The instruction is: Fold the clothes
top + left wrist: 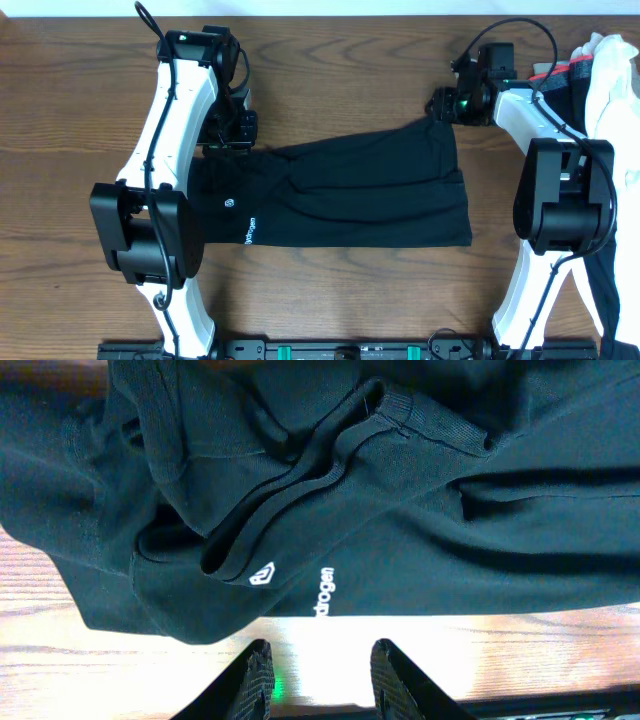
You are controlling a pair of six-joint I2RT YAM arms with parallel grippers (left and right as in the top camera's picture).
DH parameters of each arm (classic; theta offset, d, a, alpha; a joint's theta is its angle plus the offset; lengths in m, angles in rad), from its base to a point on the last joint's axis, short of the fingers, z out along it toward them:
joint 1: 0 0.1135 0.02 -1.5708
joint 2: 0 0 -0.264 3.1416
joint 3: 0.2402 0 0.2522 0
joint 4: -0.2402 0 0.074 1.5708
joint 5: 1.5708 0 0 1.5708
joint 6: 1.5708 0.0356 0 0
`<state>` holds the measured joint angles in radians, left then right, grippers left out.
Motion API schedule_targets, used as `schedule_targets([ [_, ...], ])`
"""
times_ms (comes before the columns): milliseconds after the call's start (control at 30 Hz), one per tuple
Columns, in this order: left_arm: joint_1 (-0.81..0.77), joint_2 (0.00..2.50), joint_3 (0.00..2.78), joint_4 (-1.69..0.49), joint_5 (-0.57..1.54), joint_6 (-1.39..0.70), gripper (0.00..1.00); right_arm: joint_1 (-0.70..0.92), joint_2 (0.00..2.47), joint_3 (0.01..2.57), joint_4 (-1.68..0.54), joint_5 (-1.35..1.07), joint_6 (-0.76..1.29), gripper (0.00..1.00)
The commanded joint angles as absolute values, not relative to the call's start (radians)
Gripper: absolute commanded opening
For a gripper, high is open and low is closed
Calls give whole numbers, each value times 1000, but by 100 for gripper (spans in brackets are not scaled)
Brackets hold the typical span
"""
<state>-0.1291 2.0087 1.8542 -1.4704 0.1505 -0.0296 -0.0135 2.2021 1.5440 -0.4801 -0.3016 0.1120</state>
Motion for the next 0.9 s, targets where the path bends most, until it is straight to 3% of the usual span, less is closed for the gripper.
schedule_targets([
  [0,-131,2014,1848,-1466,152,-39,35,-27,2226,1546,-504,-247,87,56],
  [200,-131,2014,1848,-1456,152,-39,35,-24,2226,1546,-543,-247,88,33],
  [367,-130,2014,1848,-1457,152,-39,35,-35,2214,1550,-570,-253,88,1],
  [467,-130,2014,1848,-1460,152,-35,34,-46,2178,1551,-584,-291,72,1],
  [633,-130,2012,1848,-1496,152,-35,22,-69,2055,1551,-619,-357,26,1],
  [867,-130,2012,1848,-1537,152,-36,19,-71,1895,1551,-748,-359,-24,1],
])
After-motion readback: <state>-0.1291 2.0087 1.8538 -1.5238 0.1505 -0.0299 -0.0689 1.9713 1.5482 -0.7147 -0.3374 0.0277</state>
